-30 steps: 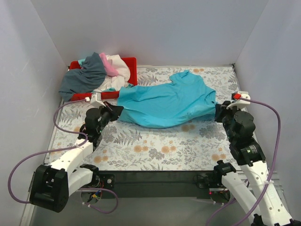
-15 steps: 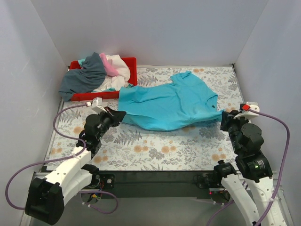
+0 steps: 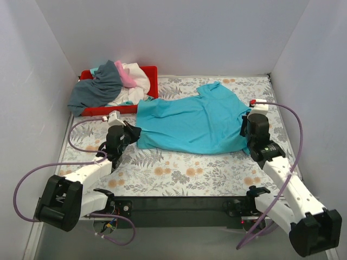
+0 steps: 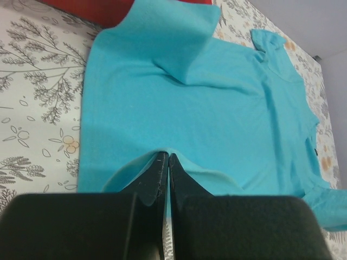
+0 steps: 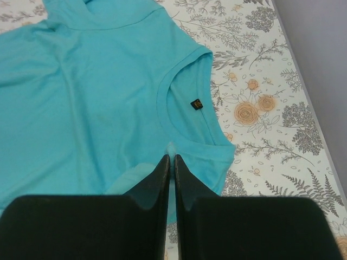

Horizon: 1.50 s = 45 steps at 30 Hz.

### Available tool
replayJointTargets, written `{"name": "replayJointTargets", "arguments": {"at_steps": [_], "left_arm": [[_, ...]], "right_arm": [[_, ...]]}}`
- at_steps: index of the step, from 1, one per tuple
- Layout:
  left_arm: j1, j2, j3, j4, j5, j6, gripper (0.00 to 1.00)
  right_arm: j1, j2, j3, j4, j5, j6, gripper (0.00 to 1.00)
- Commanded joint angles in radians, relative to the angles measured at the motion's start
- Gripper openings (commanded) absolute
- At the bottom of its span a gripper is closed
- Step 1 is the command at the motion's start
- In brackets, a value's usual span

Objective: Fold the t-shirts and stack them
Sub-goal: Fold the tshirt

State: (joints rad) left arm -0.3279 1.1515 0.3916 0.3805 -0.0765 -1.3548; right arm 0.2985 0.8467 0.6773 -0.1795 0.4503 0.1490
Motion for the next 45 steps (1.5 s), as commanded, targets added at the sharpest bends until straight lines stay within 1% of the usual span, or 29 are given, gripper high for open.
{"name": "replayJointTargets", "arguments": {"at_steps": [1,4,9,14,17,19,20,22,23,26,31,35,39,41,43,45], "left_arm": [[0.015,0.011,0.039,0.072,-0.080,0.031,0.00],[0.027,0.024,0.053,0.083,-0.094,0.039,0.00],[0.030,0.024,0.076,0.095,-0.026,0.042,0.00],[0.039,0.042,0.081,0.113,-0.054,0.054,0.00],[0.065,0.069,0.081,0.161,-0.060,0.057,0.00],[0.078,0.126,0.096,0.162,-0.052,0.057,0.00],[0.085,0.164,0.102,0.178,-0.048,0.054,0.00],[0.095,0.206,0.110,0.204,-0.022,0.048,0.00],[0.101,0.249,0.118,0.218,-0.014,0.046,0.00],[0.112,0.335,0.161,0.218,0.003,0.057,0.00],[0.119,0.405,0.202,0.232,0.030,0.074,0.00],[0.121,0.448,0.233,0.210,0.030,0.091,0.00],[0.122,0.462,0.234,0.213,0.023,0.092,0.00],[0.122,0.433,0.196,0.262,0.020,0.092,0.00],[0.122,0.406,0.182,0.278,0.015,0.095,0.00],[0.122,0.389,0.200,0.247,0.014,0.103,0.00]], "right_arm": [[-0.004,0.077,0.027,0.158,0.090,-0.034,0.01],[-0.012,0.143,0.057,0.170,0.125,-0.046,0.01],[-0.036,0.187,0.102,0.227,0.166,-0.077,0.01],[-0.090,0.259,0.133,0.276,0.130,-0.089,0.01],[-0.136,0.322,0.142,0.310,0.082,-0.088,0.01],[-0.166,0.365,0.157,0.325,0.058,-0.082,0.01],[-0.177,0.412,0.162,0.336,0.050,-0.077,0.01],[-0.185,0.462,0.179,0.348,0.033,-0.068,0.01],[-0.191,0.513,0.188,0.351,0.027,-0.065,0.01],[-0.196,0.610,0.229,0.353,0.037,-0.052,0.01],[-0.199,0.706,0.274,0.351,0.044,-0.034,0.01],[-0.203,0.797,0.338,0.342,0.057,-0.042,0.01],[-0.205,0.882,0.402,0.292,0.105,-0.051,0.01],[-0.205,0.891,0.407,0.273,0.120,-0.040,0.01],[-0.208,0.876,0.401,0.281,0.081,-0.034,0.01],[-0.206,0.842,0.400,0.293,0.036,-0.031,0.01]]}}
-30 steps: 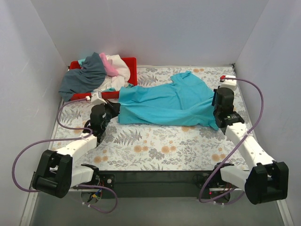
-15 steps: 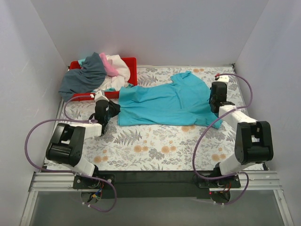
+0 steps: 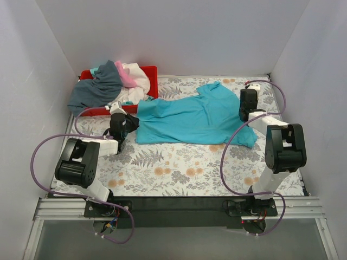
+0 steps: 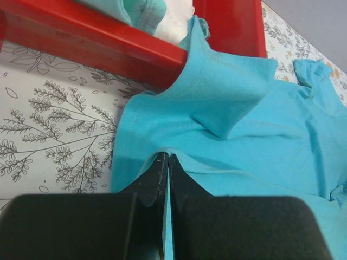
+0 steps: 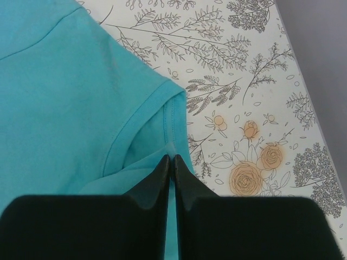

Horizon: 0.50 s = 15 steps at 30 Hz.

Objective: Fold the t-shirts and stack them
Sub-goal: Fold the tshirt

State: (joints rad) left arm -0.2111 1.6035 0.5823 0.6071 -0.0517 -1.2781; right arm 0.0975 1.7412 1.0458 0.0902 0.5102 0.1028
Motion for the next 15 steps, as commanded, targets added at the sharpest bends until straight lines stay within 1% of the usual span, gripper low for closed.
{"name": "replayJointTargets", "arguments": {"at_steps": [1,3,7,8,9,10,11,12,13,14,15], "left_arm": [[0.006,-0.063,0.016,0.011,-0.004,0.026,0.00],[0.006,-0.062,0.024,0.008,0.012,0.026,0.00],[0.006,-0.047,0.036,0.000,0.021,0.029,0.00],[0.006,-0.039,0.042,-0.018,0.021,0.033,0.03],[0.006,-0.033,0.050,-0.030,0.023,0.030,0.12],[0.006,-0.028,0.057,-0.046,0.021,0.026,0.21],[0.006,-0.031,0.057,-0.052,0.023,0.025,0.44],[0.006,-0.037,0.057,-0.059,0.016,0.023,0.56],[0.006,-0.042,0.054,-0.072,0.010,0.013,0.64],[0.006,-0.063,0.048,-0.093,0.006,0.008,0.76],[0.006,-0.074,0.041,-0.102,0.000,0.002,0.84]], "right_arm": [[-0.007,-0.063,0.036,0.026,-0.033,0.015,0.01],[-0.007,-0.092,0.039,0.031,-0.051,0.014,0.01],[-0.007,-0.117,0.036,0.032,-0.029,0.003,0.01],[-0.010,-0.112,0.036,0.031,-0.018,0.000,0.01],[-0.012,-0.106,0.036,0.028,-0.018,0.003,0.01],[-0.015,-0.100,0.037,0.010,-0.018,0.009,0.11],[-0.013,-0.101,0.028,-0.001,-0.022,0.026,0.27],[-0.013,-0.107,0.016,-0.012,-0.028,0.037,0.40],[-0.013,-0.135,0.002,-0.020,-0.035,0.044,0.51],[-0.013,-0.155,-0.036,-0.033,-0.041,0.055,0.58],[-0.013,-0.178,-0.056,-0.040,-0.047,0.058,0.66]]}}
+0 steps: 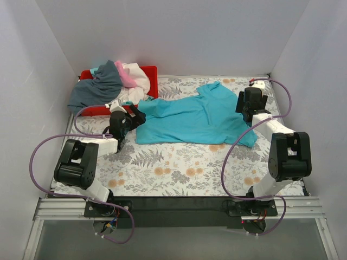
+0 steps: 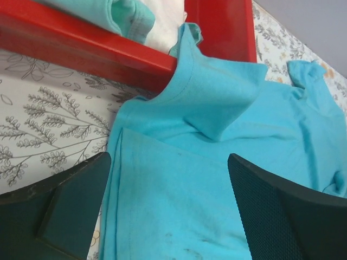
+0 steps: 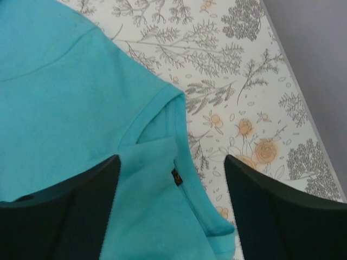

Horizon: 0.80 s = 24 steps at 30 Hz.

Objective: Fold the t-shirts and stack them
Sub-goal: Fold the tshirt

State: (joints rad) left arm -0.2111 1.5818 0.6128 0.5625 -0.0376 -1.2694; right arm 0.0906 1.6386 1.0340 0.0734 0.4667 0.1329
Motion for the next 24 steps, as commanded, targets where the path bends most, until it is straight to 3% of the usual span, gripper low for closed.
{"name": "replayJointTargets", "arguments": {"at_steps": [1,10,16,20,24], "left_arm": [[0.006,-0.078,-0.002,-0.062,-0.018,-0.011,0.85],[-0.030,-0.184,-0.146,-0.138,-0.056,-0.073,0.86],[-0.070,-0.255,-0.234,-0.167,-0.074,-0.107,0.85],[-0.115,-0.278,-0.254,-0.176,-0.104,-0.108,0.80],[-0.128,-0.256,-0.248,-0.176,-0.111,-0.108,0.67]], "right_arm": [[-0.006,-0.123,-0.064,-0.027,-0.003,0.028,0.74],[-0.025,-0.354,-0.297,-0.112,-0.031,0.068,0.72],[-0.051,-0.387,-0.387,-0.109,-0.094,0.102,0.71],[-0.063,-0.382,-0.420,-0.107,-0.111,0.111,0.71],[-0.075,-0.395,-0.446,-0.110,-0.154,0.111,0.69]]}}
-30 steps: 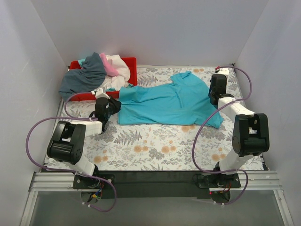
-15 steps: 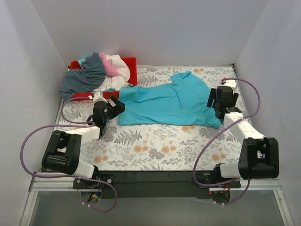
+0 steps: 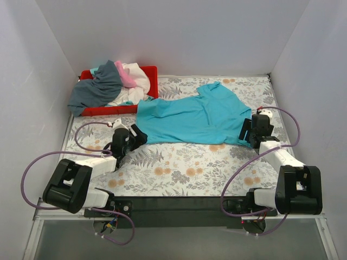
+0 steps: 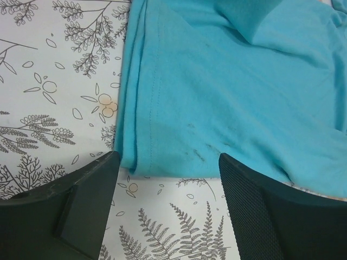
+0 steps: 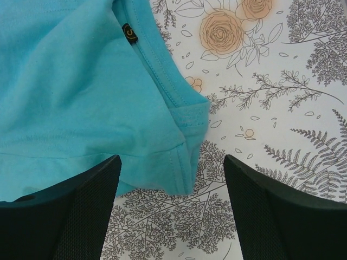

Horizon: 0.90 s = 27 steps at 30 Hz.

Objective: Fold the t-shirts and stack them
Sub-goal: Fold the tshirt

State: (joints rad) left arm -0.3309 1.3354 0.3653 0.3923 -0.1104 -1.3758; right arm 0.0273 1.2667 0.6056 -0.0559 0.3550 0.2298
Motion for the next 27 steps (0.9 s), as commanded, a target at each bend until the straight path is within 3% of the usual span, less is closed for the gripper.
{"name": "replayJointTargets", "arguments": {"at_steps": [1,9,14,20,27], "left_arm": [[-0.008,-0.001,0.001,-0.004,-0.038,-0.002,0.65],[-0.010,0.039,0.001,0.039,-0.031,0.001,0.43],[-0.010,0.053,0.001,0.060,-0.028,0.004,0.22],[-0.011,0.048,-0.003,0.057,-0.040,0.009,0.05],[-0.010,0.041,-0.009,0.063,-0.041,0.011,0.00]], "right_arm": [[-0.016,-0.032,-0.026,0.019,-0.048,0.014,0.69],[-0.069,-0.070,-0.064,0.013,-0.131,0.008,0.64],[-0.115,-0.075,-0.070,0.016,-0.207,0.006,0.47],[-0.133,-0.056,-0.067,0.039,-0.292,-0.001,0.31],[-0.136,-0.049,-0.064,0.047,-0.310,-0.003,0.11]]}}
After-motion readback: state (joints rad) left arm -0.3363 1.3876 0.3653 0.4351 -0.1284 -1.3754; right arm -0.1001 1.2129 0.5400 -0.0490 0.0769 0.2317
